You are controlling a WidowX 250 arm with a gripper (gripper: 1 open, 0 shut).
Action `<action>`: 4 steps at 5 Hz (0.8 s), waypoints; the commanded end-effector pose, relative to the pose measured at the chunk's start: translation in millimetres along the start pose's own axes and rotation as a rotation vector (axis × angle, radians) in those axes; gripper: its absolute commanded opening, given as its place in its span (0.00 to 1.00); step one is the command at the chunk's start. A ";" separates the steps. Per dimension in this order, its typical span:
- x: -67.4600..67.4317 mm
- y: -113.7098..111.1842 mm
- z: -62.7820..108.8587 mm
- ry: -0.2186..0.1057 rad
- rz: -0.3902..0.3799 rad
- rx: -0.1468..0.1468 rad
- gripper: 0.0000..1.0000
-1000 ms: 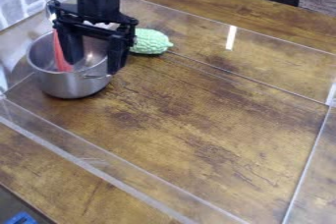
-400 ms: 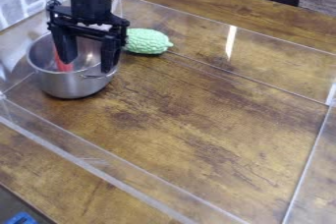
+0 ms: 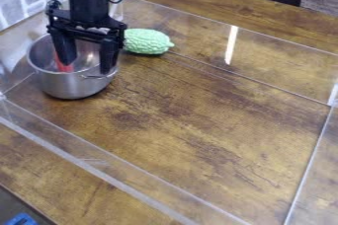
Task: Move the pink spoon to the right
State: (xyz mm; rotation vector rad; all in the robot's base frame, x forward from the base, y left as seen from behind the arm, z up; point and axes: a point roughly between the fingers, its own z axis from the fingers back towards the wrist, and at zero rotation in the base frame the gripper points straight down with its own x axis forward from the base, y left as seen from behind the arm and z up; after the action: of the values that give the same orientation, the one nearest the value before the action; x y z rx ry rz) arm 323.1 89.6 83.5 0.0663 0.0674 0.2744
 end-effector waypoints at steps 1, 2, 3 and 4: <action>8.9 14.4 8.6 -0.062 0.035 -0.002 1.00; 12.1 18.0 3.1 -0.070 0.039 -0.003 1.00; 14.5 21.6 -2.2 -0.078 0.044 -0.004 1.00; 16.6 24.0 -8.4 -0.075 0.043 -0.004 1.00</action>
State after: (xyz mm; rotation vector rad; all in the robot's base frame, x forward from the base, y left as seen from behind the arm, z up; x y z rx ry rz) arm 330.7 107.2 65.3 0.0651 0.0296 0.2900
